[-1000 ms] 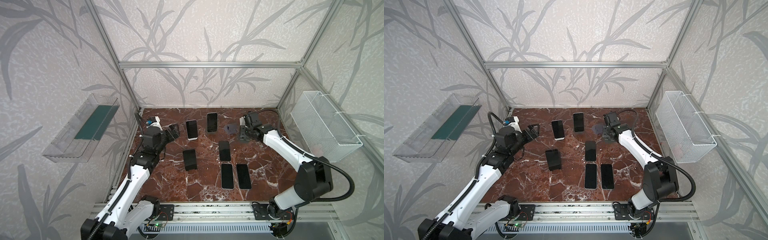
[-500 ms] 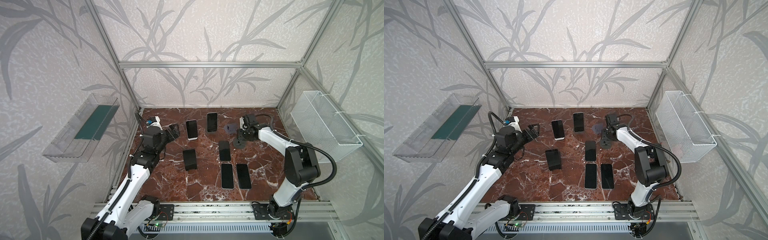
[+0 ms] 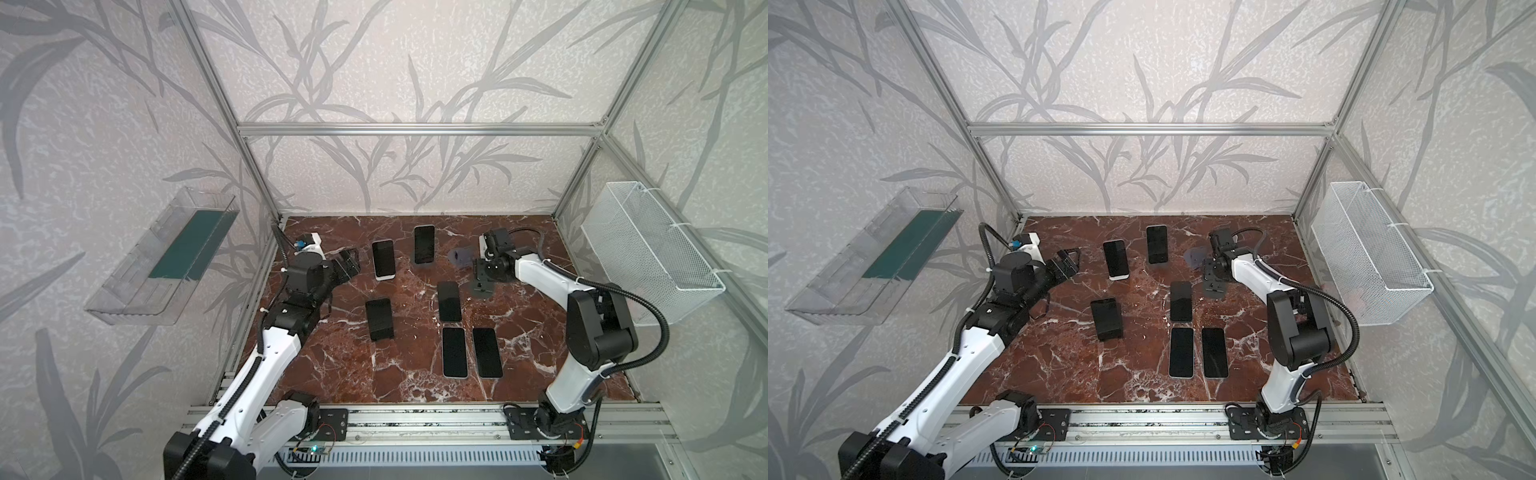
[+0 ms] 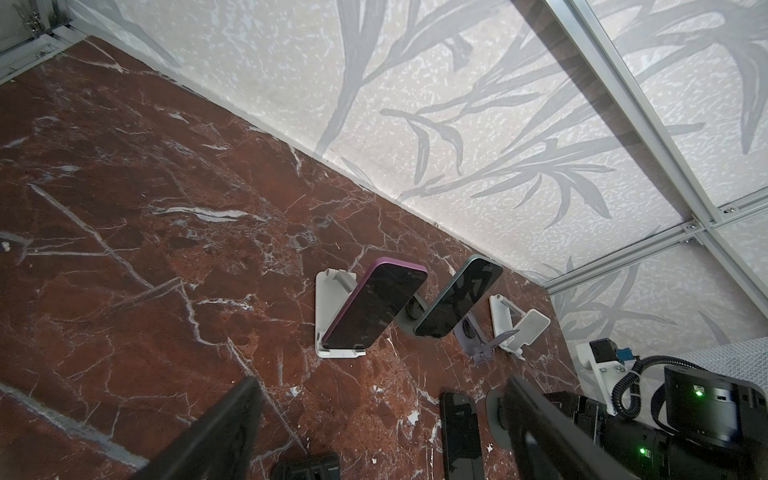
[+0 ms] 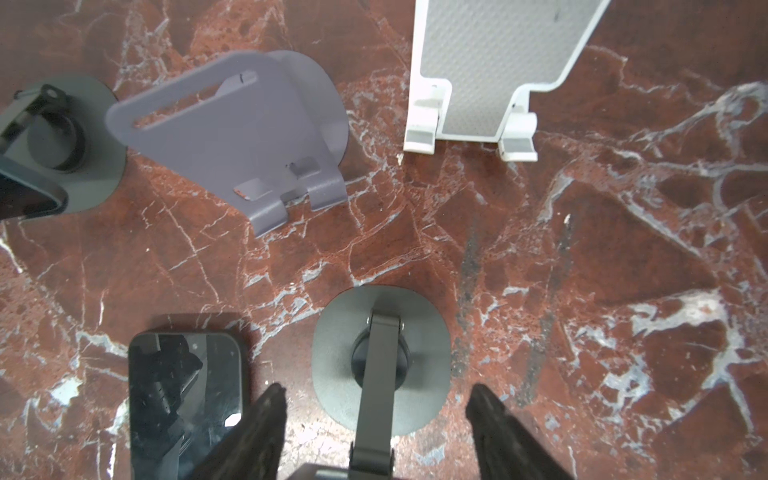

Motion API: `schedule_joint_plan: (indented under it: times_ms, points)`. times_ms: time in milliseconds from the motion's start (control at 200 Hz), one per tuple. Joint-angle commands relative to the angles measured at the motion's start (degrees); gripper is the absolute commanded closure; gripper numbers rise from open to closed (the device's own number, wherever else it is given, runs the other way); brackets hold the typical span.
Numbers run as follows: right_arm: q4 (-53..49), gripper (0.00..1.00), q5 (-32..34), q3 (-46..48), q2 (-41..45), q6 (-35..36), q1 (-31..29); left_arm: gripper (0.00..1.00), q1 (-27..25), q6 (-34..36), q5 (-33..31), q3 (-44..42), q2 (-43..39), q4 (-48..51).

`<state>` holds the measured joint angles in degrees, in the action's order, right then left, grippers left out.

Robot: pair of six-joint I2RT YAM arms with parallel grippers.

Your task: Remove the phone from the phone stand

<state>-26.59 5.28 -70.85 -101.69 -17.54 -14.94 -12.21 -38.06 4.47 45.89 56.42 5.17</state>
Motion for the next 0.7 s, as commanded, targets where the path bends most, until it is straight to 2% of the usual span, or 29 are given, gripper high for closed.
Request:
schedule_joint_plan:
  times_ms: [0,140,230,460,695]
  points:
    - [-3.14,0.22,1.08,-1.61,0.12,-0.04,0.26,0.09,0.34,0.70,-1.04,-0.28,0.36,-0.35]
    - [-5.79,0.13,2.45,-2.67,2.97,0.49,0.26,0.09,0.34,0.62,-0.61,-0.11,0.53,-0.37]
    - [-5.52,0.11,0.54,-2.11,6.34,0.84,0.26,0.08,0.34,0.71,-0.63,-0.12,0.32,-0.37]
    - [-8.86,0.10,-4.53,-4.91,12.39,-2.61,-0.88,0.09,0.34,0.07,-0.01,-0.19,-0.86,-0.75]
    - [-12.54,0.12,-0.34,-2.34,20.74,-5.19,-7.86,0.08,0.34,-1.43,1.13,-0.61,-1.42,-1.54]
